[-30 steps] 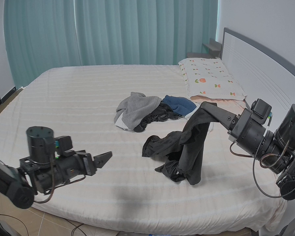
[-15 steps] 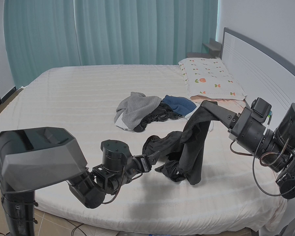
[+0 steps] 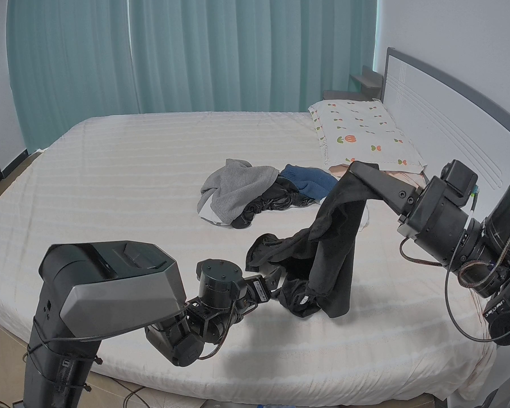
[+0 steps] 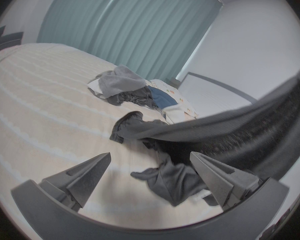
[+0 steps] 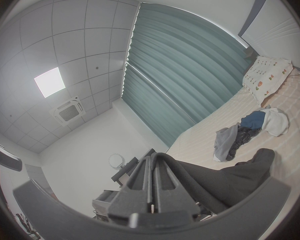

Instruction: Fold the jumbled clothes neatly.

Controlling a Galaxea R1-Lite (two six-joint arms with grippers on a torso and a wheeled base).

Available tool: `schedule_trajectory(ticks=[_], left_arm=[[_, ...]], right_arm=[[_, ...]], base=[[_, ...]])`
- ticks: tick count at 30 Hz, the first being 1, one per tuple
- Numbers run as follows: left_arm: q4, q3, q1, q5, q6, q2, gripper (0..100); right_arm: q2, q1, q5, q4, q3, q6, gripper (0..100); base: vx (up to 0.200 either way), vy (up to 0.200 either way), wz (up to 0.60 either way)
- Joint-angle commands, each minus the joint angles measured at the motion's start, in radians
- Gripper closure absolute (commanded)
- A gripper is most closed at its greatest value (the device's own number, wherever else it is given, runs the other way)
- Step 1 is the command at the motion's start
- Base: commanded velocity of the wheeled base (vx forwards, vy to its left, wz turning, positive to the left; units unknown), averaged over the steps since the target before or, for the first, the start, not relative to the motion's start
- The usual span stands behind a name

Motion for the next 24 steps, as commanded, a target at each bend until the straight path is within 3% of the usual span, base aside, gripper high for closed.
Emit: schedule_trajectory(ticks=[1,16,17,22,24], left_arm=[[-0.016,-0.056,-0.003,0.041,-0.054,0.054,0],[-0.016,-0.165,-0.007,0.071,-0.063,0.134,0],[-0.016,-0.163,-0.007,0.07,-0.063,0.132,100],[-0.01,-0.148,0.008,0.071,-0.089,0.124,100],[0.008,-0.119,0.048,0.071,-0.095,0.108,100]], right_arm=[[-0.068,0.016,0.005,-0.004,0.009,0.002,100],[-0.125,0.001,0.009,-0.001,0.012,0.012,100],[-0.114,-0.012,0.012,-0.001,0.011,0.017,100],[-0.069,-0.022,0.011,-0.004,0.011,0.017,100],[-0.059,-0.024,0.012,-0.004,0.012,0.017,100]], base=[[0.0,0.0,0.0],[0.0,0.0,0.0],[0.0,0.0,0.0],[0.0,0.0,0.0],[0.0,0.0,0.0]])
